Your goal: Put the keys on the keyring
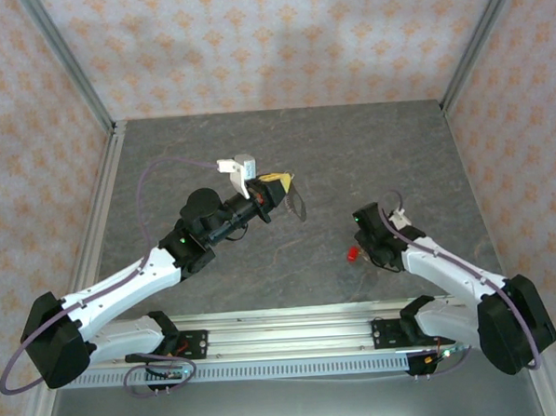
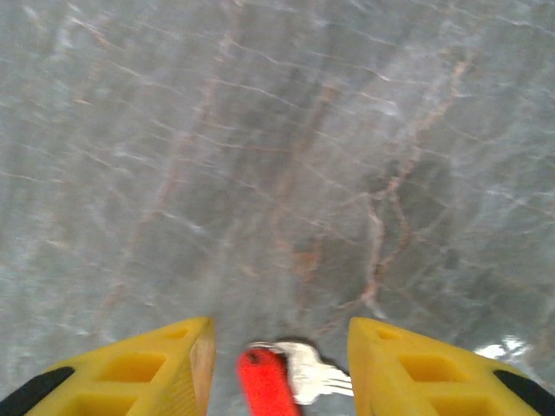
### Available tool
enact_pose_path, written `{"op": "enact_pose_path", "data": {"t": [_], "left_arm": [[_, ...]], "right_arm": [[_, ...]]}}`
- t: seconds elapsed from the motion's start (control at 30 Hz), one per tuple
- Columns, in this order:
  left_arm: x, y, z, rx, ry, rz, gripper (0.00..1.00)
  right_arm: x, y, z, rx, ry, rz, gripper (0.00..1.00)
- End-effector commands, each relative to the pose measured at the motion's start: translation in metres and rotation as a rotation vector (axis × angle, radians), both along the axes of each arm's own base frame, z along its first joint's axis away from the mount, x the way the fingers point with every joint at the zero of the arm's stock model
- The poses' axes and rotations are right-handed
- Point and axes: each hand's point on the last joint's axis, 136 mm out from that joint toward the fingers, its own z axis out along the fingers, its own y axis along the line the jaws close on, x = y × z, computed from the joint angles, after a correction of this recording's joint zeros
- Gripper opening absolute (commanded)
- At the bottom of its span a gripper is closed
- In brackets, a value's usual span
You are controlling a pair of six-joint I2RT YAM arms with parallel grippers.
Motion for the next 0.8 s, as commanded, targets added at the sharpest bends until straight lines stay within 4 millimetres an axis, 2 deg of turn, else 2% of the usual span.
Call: {"op": "enact_pose_path", "data": {"t": [0.0, 0.27, 0.37, 0.5, 0.77], "left_arm": [[-0.001, 0.001, 0.02, -0.039, -0.04, -0.004, 0.0], [-0.001, 0.001, 0.023, -0.045, -0.042, -0.006, 0.0], [-0.001, 0.001, 0.024, -0.044, -0.043, -0.006, 0.0], [-0.002, 0.002, 0.025, -0.041, -0.047, -0.003, 0.0], [-0.001, 0.002, 0.024, -0.044, -0.045, -0.002, 0.0]], "right_arm": [[-0.004, 0.005, -0.005, 0.0, 0.028, 0.098, 0.44], [0.006, 0.031, -0.012, 0.052, 0.038, 0.254, 0.42], [0.007, 0.037, -0.023, 0.051, 0.08, 0.291, 0.41], [0.009, 0.039, -0.028, 0.047, 0.095, 0.312, 0.39], [0.011, 0.044, -0.023, 0.066, 0.074, 0.337, 0.34]]}}
